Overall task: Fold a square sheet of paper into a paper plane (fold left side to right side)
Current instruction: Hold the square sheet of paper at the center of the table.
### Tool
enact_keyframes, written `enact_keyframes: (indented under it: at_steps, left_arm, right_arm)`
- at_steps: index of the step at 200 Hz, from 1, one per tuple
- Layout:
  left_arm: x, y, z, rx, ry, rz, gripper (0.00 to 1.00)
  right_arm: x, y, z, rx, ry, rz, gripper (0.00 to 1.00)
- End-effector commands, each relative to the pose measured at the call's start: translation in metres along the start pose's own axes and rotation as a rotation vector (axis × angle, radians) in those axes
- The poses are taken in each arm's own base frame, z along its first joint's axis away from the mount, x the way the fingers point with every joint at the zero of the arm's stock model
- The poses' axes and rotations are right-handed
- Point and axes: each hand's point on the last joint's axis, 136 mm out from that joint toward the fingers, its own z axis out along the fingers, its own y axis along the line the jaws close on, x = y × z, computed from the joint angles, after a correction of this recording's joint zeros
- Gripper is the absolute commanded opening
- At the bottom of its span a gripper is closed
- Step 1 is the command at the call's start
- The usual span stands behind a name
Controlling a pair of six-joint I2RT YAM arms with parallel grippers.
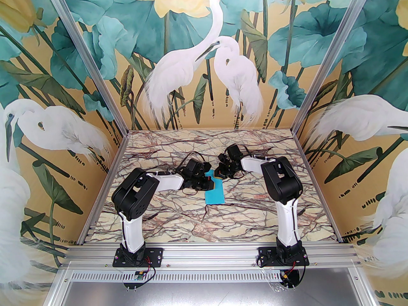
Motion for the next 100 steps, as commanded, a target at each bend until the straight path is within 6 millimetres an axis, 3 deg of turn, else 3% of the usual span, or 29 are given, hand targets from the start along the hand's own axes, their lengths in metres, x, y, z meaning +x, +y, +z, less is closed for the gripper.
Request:
enact_keyframes:
  at_steps: [1,51,80,100]
  left_arm:
    - [0.017,0.016,0.010,-0.048,0.042,-0.008,0.02]
    - [0.035,0.025,0.017,-0.094,0.075,-0.019,0.01]
    - [0.041,0.030,0.017,-0.113,0.084,-0.027,0.01]
    - [0.042,0.030,0.016,-0.114,0.085,-0.025,0.01]
  right_arm:
    - [0.006,-0.039,0.015,0.135,0.012,0.035,0.05]
    - [-0.014,-0.008,-0.005,0.093,-0.048,-0.024,0.14]
    - [-0.026,0.020,-0.035,0.074,-0.123,-0.081,0.30]
    - [-0.018,0.030,-0.056,0.073,-0.149,-0.112,0.38]
